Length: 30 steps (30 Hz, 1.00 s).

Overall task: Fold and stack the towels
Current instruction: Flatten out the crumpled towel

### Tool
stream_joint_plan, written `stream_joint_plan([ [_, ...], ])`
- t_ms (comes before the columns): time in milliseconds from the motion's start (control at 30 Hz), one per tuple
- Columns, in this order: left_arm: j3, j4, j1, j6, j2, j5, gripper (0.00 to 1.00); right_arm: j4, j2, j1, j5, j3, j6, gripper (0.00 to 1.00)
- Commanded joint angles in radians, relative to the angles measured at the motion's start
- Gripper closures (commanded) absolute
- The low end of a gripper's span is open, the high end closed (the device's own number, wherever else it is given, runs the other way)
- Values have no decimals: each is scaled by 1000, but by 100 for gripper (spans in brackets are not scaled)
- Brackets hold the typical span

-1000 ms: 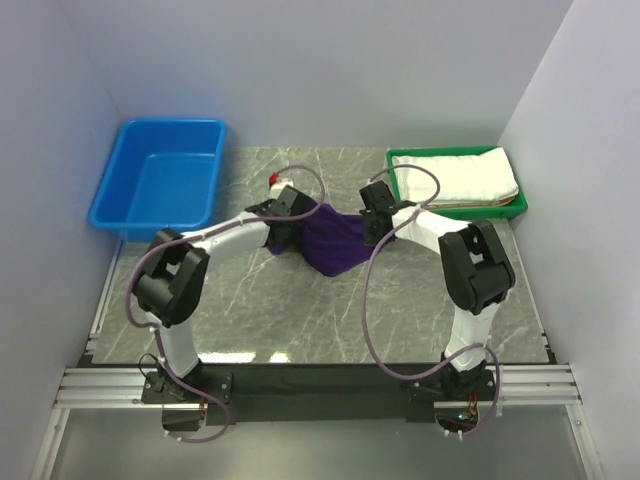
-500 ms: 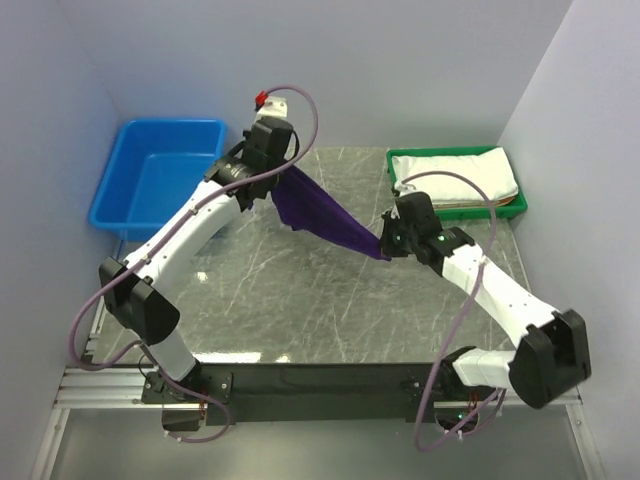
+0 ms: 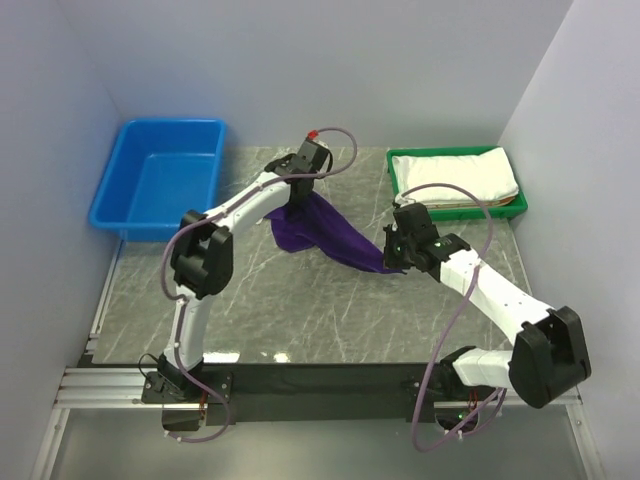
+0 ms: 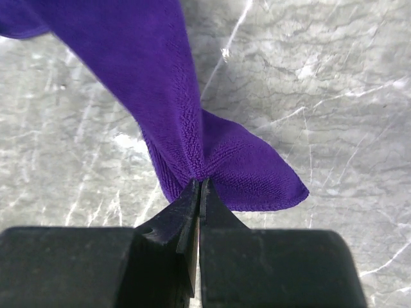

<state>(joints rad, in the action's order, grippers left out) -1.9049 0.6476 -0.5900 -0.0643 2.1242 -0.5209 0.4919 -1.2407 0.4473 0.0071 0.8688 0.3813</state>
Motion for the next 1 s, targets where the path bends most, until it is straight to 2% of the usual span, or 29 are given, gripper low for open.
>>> stream_joint_plan([
  [0,-121,-101,9,12,43,32,57,-33,-34,-2,7,-2,27,100],
  [33,-137,-114,9,-2,61,18,47,-38,-45,-4,11,-8,28,100],
  [67,-135,-127,9,-17,57,6,28,-42,-49,-2,30,-13,37,100],
  [167,-48,-195,16,-107,-29,-34,10,-45,-66,-4,57,-30,53,100],
  [233,10,-198,41,-237,-131,-27,7,-59,-66,-2,54,-39,57,100],
  [400,303,-166,68,-538,-344,45,13,-73,-72,-4,45,-34,54,100],
  [500,525,-235,67,-650,-492,137,20,-87,-71,-2,33,-42,53,100],
  [567,684,-285,65,-699,-529,186,23,-101,-68,-4,22,-47,53,100],
  [667,814,-377,68,-772,-547,258,24,-116,-66,-4,8,-56,56,100],
  [733,842,-413,68,-807,-520,285,25,-122,-71,-2,1,-59,56,100],
  [967,874,-480,67,-867,-416,303,37,-124,-62,-4,4,-67,44,100],
])
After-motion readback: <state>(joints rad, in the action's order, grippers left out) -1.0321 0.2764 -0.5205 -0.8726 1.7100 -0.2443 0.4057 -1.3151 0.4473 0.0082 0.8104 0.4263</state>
